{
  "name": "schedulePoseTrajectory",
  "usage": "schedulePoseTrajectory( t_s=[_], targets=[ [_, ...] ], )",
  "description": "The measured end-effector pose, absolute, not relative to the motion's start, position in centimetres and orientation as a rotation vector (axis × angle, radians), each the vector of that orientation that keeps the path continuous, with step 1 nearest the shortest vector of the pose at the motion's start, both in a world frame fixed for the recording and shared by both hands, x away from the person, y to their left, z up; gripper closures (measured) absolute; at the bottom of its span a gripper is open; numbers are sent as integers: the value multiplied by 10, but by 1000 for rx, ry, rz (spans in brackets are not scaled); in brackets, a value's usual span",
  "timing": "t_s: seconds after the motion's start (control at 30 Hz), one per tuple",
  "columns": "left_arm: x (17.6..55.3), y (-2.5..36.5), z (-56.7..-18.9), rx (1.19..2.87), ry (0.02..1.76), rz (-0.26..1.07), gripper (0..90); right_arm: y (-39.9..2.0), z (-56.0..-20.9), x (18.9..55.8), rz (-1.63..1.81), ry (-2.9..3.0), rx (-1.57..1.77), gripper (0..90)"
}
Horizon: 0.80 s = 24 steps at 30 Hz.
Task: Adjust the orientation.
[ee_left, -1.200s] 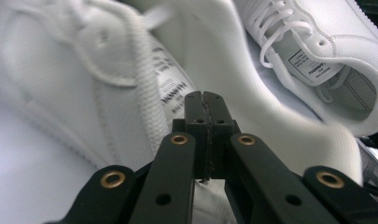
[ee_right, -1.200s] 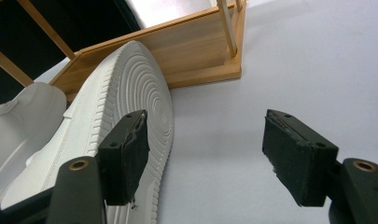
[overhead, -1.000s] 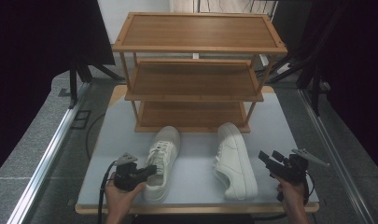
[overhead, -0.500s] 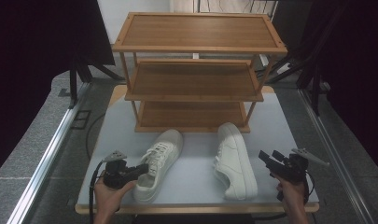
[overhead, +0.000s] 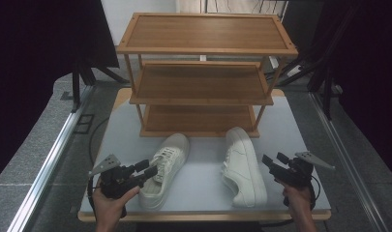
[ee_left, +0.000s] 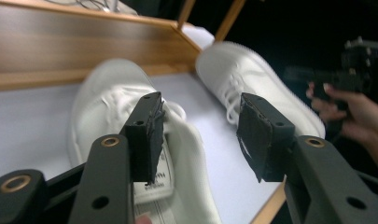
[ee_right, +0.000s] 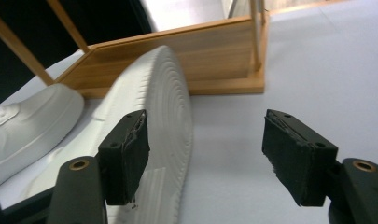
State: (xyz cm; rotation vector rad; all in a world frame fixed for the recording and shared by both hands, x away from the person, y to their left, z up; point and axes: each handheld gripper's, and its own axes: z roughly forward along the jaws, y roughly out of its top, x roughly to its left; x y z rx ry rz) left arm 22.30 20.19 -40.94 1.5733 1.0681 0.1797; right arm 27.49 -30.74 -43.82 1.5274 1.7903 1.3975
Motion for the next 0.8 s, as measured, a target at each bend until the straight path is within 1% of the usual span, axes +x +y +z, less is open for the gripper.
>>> schedulePoseTrajectory(
  t_s=[0.13, 0.27, 0.3, 0.33, 0.37, 0.4, 0.43, 0.47, 0.5, 0.53, 0.6, 0.63, 0.67, 0.7, 0.73, 0.77, 0.8],
  targets=[
    [225, 205, -407, 1540, 1075, 199, 489, -304, -434, 271, 1384, 1816, 1487, 333],
    [227, 207, -411, 1533, 1083, 179, 471, -296, -425, 264, 1375, 1850, 1416, 407],
    [228, 207, -412, 1535, 1089, 169, 471, -296, -425, 264, 1375, 1850, 1416, 407],
    [229, 207, -414, 1533, 1101, 160, 467, -289, -422, 261, 1369, 1861, 1384, 467],
    [229, 207, -414, 1533, 1101, 160, 467, -289, -422, 261, 1369, 1861, 1384, 467],
    [230, 207, -414, 1535, 1104, 159, 465, -283, -420, 259, 1355, 1879, 1349, 519],
    [230, 206, -414, 1535, 1106, 156, 465, -283, -420, 259, 1355, 1879, 1349, 519],
    [231, 205, -414, 1538, 1110, 151, 464, -276, -416, 255, 1347, 1907, 1307, 570],
    [231, 205, -414, 1538, 1110, 151, 464, -276, -416, 255, 1347, 1907, 1307, 570],
    [232, 204, -414, 1539, 1121, 146, 464, -268, -412, 251, 1342, 1939, 1259, 616],
    [233, 203, -415, 1534, 1127, 139, 464, -261, -410, 245, 1338, 1977, 1218, 670],
    [233, 203, -415, 1534, 1127, 139, 464, -261, -410, 245, 1338, 1977, 1218, 670],
    [233, 203, -414, 1532, 1129, 138, 464, -251, -410, 238, 1329, 2041, 1156, 724],
    [233, 203, -414, 1533, 1128, 137, 464, -251, -410, 238, 1329, 2041, 1156, 724],
    [233, 202, -415, 1535, 1130, 132, 463, -242, -412, 232, 1312, 2088, 1119, 790],
    [233, 202, -415, 1535, 1130, 132, 462, -242, -412, 232, 1312, 2088, 1119, 790],
    [235, 202, -416, 1536, 1137, 120, 460, -235, -414, 228, 1304, 2129, 1091, 836]
  ],
)
